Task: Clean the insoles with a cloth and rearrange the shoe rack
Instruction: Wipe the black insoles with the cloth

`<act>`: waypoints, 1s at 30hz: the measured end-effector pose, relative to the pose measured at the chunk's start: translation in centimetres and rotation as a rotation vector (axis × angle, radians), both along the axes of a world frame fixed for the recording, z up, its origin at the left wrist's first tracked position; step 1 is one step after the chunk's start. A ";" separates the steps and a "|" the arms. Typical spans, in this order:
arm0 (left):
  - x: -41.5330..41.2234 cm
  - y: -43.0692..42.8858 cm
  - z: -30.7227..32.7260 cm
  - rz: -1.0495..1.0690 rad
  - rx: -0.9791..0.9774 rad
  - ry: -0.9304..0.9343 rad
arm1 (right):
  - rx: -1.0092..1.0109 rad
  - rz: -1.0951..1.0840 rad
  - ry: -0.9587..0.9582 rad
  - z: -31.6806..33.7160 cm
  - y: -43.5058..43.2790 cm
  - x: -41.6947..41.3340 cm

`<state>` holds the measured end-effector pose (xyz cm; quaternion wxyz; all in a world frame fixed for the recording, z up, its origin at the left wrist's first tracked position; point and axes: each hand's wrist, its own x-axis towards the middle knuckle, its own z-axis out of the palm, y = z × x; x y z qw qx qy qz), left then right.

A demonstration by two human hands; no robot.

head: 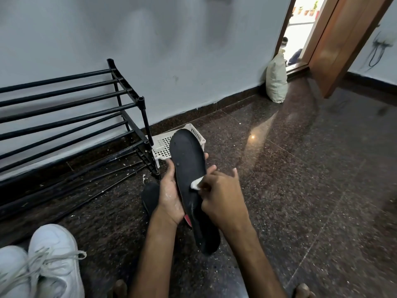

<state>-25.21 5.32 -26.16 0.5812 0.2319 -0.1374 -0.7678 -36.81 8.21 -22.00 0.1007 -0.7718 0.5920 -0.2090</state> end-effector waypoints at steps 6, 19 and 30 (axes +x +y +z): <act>-1.7 0.5 0.5 -0.137 0.001 -0.085 | -0.062 0.029 -0.385 -0.2 -0.5 0.6; -1.5 0.5 0.9 -0.132 -0.028 -0.056 | -0.048 0.143 -0.385 0.7 -0.4 0.2; -1.7 1.0 0.9 -0.123 -0.082 -0.086 | -0.208 -0.037 -0.385 0.4 -0.6 0.0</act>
